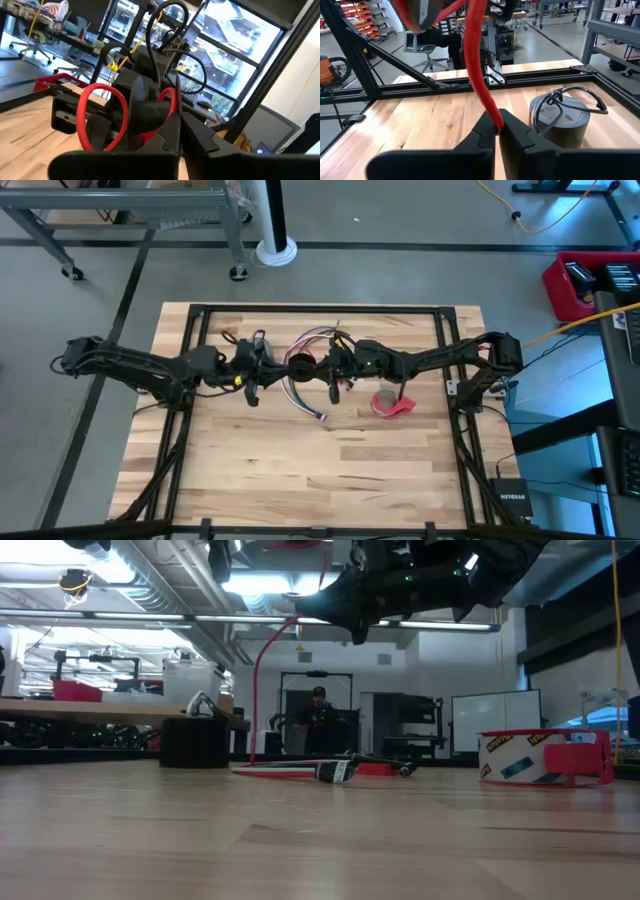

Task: Coil cords
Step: Coil the red wire onto the spool

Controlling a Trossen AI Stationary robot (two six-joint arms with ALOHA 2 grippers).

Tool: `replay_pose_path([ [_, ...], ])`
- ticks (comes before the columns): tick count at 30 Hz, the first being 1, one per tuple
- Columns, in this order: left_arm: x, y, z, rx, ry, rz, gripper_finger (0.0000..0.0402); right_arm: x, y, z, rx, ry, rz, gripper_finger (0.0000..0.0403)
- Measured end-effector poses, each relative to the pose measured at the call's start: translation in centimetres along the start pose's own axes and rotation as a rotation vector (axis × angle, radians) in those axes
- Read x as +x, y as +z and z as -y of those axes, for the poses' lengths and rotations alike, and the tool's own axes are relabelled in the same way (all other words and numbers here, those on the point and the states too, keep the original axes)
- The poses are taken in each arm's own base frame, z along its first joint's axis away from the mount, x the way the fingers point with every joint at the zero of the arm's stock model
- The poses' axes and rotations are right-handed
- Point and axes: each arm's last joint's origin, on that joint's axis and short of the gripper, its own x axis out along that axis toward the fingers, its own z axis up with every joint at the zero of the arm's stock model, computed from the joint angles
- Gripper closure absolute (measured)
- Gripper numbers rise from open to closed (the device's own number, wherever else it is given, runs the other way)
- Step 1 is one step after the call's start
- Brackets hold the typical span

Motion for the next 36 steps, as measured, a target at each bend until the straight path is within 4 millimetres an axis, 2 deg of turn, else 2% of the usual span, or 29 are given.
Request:
replay_pose_path([
  [4,0.3,-0.5,-0.1,0.005,-0.014,-0.031,0.0401,0.0,0.0,0.0,0.000,-0.001,0.001,0.0392],
  [12,1.4,-2.7,-0.9,-0.055,0.014,-0.151,0.0401,0.0,0.3,0.1,-0.005,-0.033,0.035,0.0393],
  [21,0.1,-1.5,-0.7,-0.078,0.078,-0.126,0.0401,0.0,-0.2,0.4,0.008,-0.139,-0.013,0.0394],
  [27,-1.3,-1.5,-1.1,-0.134,0.191,-0.198,0.0401,0.0,-0.2,0.4,0.005,-0.139,-0.012,0.0393],
  [36,-1.6,-1.3,-1.4,-0.064,0.244,-0.183,0.0402,0.0,0.1,0.3,0.000,-0.095,0.012,0.0393],
])
